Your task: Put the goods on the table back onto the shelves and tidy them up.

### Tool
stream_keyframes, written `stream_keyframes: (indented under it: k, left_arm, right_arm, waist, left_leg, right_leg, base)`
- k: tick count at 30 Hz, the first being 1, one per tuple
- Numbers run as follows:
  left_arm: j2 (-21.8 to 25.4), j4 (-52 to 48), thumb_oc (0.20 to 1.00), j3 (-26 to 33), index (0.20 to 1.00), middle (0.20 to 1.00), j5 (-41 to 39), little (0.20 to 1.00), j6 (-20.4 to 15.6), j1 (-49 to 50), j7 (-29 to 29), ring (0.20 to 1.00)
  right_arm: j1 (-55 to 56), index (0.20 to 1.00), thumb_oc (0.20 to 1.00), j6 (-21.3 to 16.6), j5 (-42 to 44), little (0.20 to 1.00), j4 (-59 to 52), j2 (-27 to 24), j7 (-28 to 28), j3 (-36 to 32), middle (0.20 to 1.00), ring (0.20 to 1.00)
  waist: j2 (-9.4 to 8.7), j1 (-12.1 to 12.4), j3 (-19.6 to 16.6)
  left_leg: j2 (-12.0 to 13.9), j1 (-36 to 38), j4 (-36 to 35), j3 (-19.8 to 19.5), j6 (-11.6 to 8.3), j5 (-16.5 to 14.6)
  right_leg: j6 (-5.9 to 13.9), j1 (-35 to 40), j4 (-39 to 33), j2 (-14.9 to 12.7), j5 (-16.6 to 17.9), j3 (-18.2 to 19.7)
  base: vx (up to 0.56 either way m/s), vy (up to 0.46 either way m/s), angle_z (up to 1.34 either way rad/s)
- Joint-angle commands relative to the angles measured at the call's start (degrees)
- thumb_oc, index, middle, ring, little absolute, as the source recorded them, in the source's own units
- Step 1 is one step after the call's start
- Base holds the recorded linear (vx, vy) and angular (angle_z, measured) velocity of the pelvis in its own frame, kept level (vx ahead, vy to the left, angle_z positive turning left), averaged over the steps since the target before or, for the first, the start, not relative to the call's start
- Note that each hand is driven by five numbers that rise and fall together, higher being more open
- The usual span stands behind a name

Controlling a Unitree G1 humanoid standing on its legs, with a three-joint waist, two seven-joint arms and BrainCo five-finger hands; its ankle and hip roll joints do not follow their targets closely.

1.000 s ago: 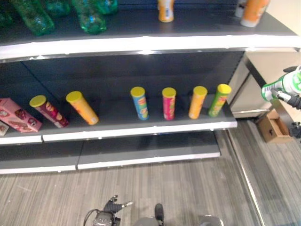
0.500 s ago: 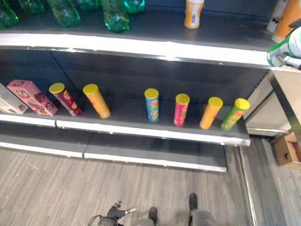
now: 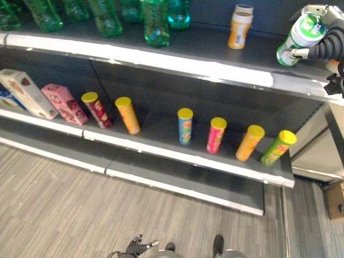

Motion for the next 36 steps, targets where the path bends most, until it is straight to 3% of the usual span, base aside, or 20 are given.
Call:
stream_keyframes:
  k: [1,4,16,36]
  left_arm:
    - [4.8,1.0,1.000,-1.7,1.000,1.000,-3.2,1.000,-1.6,-1.0,1.1,1.000]
    - [4.9,1.5,1.000,-2.4,1.000,1.000,-4.6,1.000,-1.7,-0.5,1.7,1.000]
    - [4.7,3.3,1.000,-4.0,1.000,1.000,-5.9,1.000,-2.0,-1.3,1.6,1.000]
    - [4.2,4.6,1.000,-4.7,1.000,1.000,-7.3,1.000,-1.6,-1.8,1.6,1.000]
  right_arm:
    - [-6.5,0.200,0.200,1.2,-4.4,0.200,4.5,0.2,-3.2,3.4,0.200,0.200]
    - [-13.2,0.200,0.200,2.3,-5.3,0.200,12.8,3.3,-3.2,9.0,0.200,0.200]
    - [-17.1,0.200,0.200,2.7,2.6,0.200,24.8,10.2,0.7,11.8,0.200,0.200]
    - [-18.4,0.200,0.200,3.4,7.8,0.200,29.4,15.9,2.0,10.6,0.200,0.200]
  waist:
    - [-3.06,1.2,-2.1]
    - [-2.64,2.0,-2.4]
    - [-2.67,3.4,-2.9]
    - [-2.88,4.9,-3.1]
  left_leg:
    - [1.4,-2.6,3.3,3.6,-2.82,-3.5]
    - [1.5,-3.0,2.9,2.7,-3.13,-2.9]
    - [1.1,-3.0,2.7,1.6,-3.12,-2.8]
    - [0.7,-3.1,2.6,0.1,-2.90,-3.0]
  right_leg:
    - [2.69,3.2,5.1,-3.3,-12.9,0.3]
    - [2.52,3.5,5.2,-3.2,-13.1,-1.2]
    - [2.49,4.4,5.2,-3.4,-13.4,-2.6]
    - [2.51,4.8,6.1,-3.7,-14.0,-4.1]
  base:
    - [0.00,-0.046,0.22]
    - [0.00,-0.059,0.22]
    - [0.02,-0.007,0.07]
    - [0.01,0.000,0.05]
